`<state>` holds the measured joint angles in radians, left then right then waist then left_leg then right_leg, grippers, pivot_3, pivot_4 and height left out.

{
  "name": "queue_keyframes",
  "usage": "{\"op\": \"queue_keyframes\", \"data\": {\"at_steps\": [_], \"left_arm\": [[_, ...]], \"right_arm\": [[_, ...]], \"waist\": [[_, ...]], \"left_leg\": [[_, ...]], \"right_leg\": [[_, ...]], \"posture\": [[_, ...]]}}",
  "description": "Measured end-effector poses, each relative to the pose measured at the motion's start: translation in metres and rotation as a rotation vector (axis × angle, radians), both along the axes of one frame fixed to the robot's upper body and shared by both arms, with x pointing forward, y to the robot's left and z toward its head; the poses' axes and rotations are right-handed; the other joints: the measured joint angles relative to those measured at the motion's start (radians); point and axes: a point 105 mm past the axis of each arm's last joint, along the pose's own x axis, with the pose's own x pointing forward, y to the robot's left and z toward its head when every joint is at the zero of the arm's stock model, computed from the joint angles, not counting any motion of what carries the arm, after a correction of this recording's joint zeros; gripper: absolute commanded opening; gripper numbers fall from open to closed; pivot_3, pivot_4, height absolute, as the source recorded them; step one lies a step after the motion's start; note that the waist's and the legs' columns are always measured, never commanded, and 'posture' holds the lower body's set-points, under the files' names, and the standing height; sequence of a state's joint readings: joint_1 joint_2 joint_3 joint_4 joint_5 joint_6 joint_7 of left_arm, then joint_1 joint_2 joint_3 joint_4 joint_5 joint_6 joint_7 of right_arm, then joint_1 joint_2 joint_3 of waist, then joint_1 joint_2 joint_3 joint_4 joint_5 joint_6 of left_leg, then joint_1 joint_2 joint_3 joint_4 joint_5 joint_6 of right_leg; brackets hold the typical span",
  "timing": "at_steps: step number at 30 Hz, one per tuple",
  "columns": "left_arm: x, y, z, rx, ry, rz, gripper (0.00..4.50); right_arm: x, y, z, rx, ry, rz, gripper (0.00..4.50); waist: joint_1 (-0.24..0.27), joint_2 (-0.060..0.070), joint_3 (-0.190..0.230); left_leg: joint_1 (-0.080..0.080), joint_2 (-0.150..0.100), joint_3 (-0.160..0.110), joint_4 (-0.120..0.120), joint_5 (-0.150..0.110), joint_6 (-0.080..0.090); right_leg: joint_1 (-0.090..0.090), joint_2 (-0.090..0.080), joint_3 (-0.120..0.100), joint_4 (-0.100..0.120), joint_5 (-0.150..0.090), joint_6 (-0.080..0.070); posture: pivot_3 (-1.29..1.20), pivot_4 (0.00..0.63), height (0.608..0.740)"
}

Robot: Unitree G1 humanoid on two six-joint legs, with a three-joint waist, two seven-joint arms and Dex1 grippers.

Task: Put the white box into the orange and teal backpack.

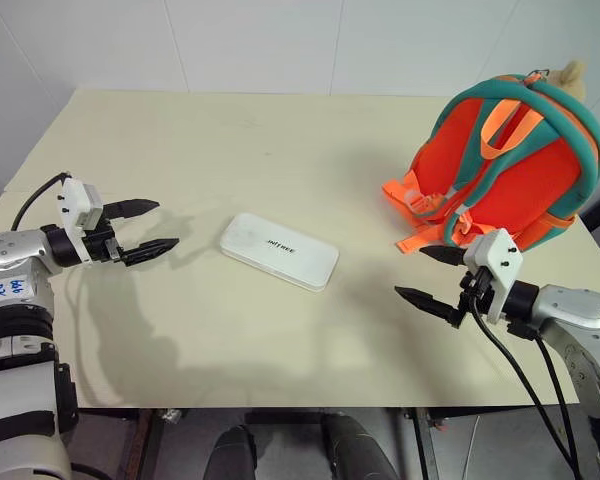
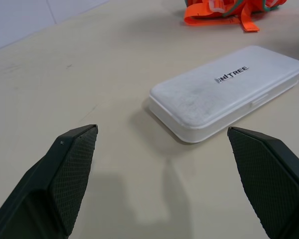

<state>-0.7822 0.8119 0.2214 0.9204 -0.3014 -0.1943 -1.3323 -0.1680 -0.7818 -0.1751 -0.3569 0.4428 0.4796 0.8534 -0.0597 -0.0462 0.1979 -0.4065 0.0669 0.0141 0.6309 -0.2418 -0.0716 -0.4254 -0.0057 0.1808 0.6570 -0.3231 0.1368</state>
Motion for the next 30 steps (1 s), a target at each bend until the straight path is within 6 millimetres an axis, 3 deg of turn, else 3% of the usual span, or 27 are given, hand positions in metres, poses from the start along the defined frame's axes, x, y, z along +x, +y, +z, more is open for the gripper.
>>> {"op": "queue_keyframes", "data": {"at_steps": [15,18,29,30], "left_arm": [[0.018,-0.007,0.005,0.000,0.010,0.050,4.45],[0.019,-0.005,0.000,0.001,0.035,0.066,3.60],[0.023,-0.013,-0.012,-0.018,0.075,0.066,0.11],[0.024,-0.015,-0.013,-0.020,0.078,0.063,0.01]], "right_arm": [[0.003,0.013,0.009,0.032,-0.059,-0.010,4.50],[0.003,0.016,0.006,0.000,-0.077,-0.038,3.86],[0.004,0.036,-0.005,-0.039,-0.079,-0.031,0.15],[0.005,0.036,-0.007,-0.050,-0.081,-0.042,0.02]], "waist": [[0.000,0.000,0.000],[0.000,0.000,0.000],[0.003,0.000,0.000],[0.003,0.000,0.000]], "left_leg": [[0.000,0.000,-0.001,0.000,0.000,0.000],[0.000,0.000,-0.001,0.000,0.000,0.000],[0.000,0.000,-0.001,0.001,0.000,0.000],[0.000,0.000,-0.001,0.000,0.000,0.000]], "right_leg": [[0.000,0.000,0.000,0.000,0.000,0.000],[0.000,0.000,0.000,0.000,0.000,0.000],[0.000,0.000,-0.001,0.000,0.000,0.000],[0.000,0.000,-0.001,0.000,0.000,0.000]], "posture": [[0.00,0.150,0.740],[0.00,0.150,0.740],[0.00,0.150,0.740],[0.00,0.150,0.740]]}}
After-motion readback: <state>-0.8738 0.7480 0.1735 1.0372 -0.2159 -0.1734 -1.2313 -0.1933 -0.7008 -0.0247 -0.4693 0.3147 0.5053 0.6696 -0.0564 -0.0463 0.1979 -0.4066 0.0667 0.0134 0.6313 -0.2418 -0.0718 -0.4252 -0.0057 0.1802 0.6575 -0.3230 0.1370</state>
